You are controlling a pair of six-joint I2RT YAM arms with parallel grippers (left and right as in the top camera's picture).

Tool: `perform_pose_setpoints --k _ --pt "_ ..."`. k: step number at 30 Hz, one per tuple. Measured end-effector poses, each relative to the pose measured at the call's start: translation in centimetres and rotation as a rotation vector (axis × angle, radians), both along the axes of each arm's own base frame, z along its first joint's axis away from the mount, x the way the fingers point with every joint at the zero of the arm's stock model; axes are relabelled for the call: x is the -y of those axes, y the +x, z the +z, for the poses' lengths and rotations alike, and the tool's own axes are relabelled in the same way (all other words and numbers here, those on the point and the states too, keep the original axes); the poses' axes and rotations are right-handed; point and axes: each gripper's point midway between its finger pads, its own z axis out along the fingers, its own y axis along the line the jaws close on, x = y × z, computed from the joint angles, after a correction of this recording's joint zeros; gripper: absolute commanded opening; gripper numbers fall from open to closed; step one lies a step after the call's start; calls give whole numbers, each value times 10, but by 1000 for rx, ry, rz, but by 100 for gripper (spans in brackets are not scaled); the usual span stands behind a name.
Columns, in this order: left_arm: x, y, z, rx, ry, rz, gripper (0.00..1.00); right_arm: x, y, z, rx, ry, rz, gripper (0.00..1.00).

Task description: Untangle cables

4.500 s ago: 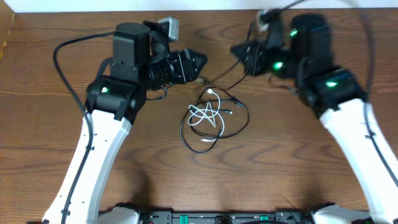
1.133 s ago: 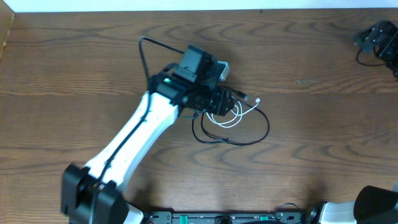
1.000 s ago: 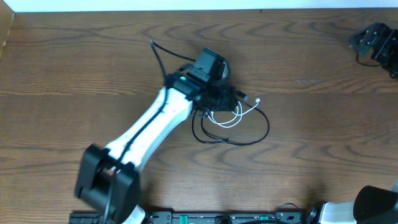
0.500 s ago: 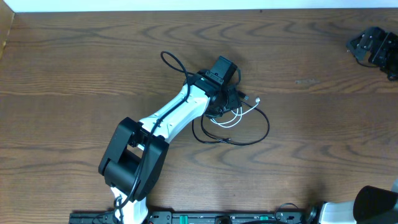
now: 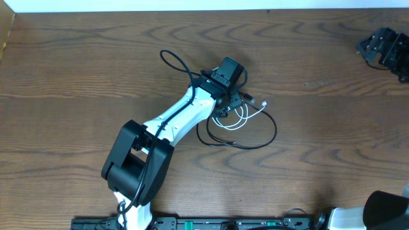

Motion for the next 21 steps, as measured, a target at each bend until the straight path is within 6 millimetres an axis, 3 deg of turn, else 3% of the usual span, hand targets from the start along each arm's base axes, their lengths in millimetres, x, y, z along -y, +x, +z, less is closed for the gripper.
perform_pose_setpoints --k 4,9,14,16,17,20,21 --pt "-1 1 0 7 6 4 8 0 0 0 0 0 0 99" --pt "-1 3 1 29 23 -40 8 0 0 0 0 0 0 99" --pt "8 -2 9 74 30 -260 7 0 0 0 0 0 0 98" --pt "12 -2 32 132 8 -326 7 0 0 0 0 0 0 99" --pt "14 -2 54 184 -14 -357 7 -1 0 0 0 0 1 99" --pt "15 -4 141 395 -87 -400 7 -7 1 0 0 -2 17 99" --pt "13 -8 182 494 -125 -405 7 -9 2 0 -1 -2 22 99"
